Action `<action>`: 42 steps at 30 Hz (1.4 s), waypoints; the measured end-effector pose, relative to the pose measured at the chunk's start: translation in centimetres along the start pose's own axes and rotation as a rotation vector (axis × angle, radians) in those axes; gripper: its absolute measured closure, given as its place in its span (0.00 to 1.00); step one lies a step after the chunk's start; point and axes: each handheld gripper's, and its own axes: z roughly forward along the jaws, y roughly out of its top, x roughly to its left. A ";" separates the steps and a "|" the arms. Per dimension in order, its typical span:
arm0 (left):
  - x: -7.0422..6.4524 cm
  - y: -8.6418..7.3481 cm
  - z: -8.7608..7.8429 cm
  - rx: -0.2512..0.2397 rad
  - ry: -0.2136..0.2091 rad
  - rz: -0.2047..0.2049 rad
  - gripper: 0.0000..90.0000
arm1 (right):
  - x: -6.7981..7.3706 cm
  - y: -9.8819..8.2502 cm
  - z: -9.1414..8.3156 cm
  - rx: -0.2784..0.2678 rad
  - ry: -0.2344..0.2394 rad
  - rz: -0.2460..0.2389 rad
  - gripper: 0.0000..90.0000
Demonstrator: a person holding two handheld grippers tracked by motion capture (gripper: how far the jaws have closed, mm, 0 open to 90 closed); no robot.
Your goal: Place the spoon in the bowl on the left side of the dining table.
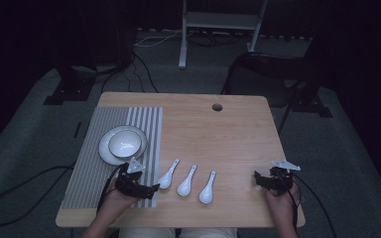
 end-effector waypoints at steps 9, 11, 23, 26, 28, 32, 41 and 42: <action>-0.9 1.9 1.0 -0.001 -0.040 0.035 0.05 | 0.0 0.0 0.0 -0.001 0.000 -0.002 0.13; -1.0 2.3 1.4 0.005 -0.038 0.045 0.05 | 0.0 0.0 0.0 -0.001 0.000 -0.003 0.13; -2.0 4.3 3.3 0.030 -0.063 0.064 0.05 | 0.0 0.0 0.0 -0.001 0.000 -0.002 0.13; -2.4 4.6 3.8 0.039 -0.067 0.073 0.05 | 0.0 0.0 0.0 -0.001 0.000 -0.003 0.13; -2.7 4.9 4.3 0.048 -0.071 0.078 0.05 | 0.0 0.0 0.0 -0.001 0.000 -0.002 0.13; -3.1 5.4 5.0 0.061 -0.076 0.084 0.05 | 0.0 0.0 0.0 -0.001 0.000 -0.003 0.13; -4.6 6.6 7.0 0.088 -0.106 0.107 0.05 | 0.0 0.0 0.0 -0.001 0.000 -0.003 0.13; -4.8 6.8 7.2 0.094 -0.105 0.110 0.05 | 0.0 0.0 0.0 -0.001 0.000 -0.003 0.13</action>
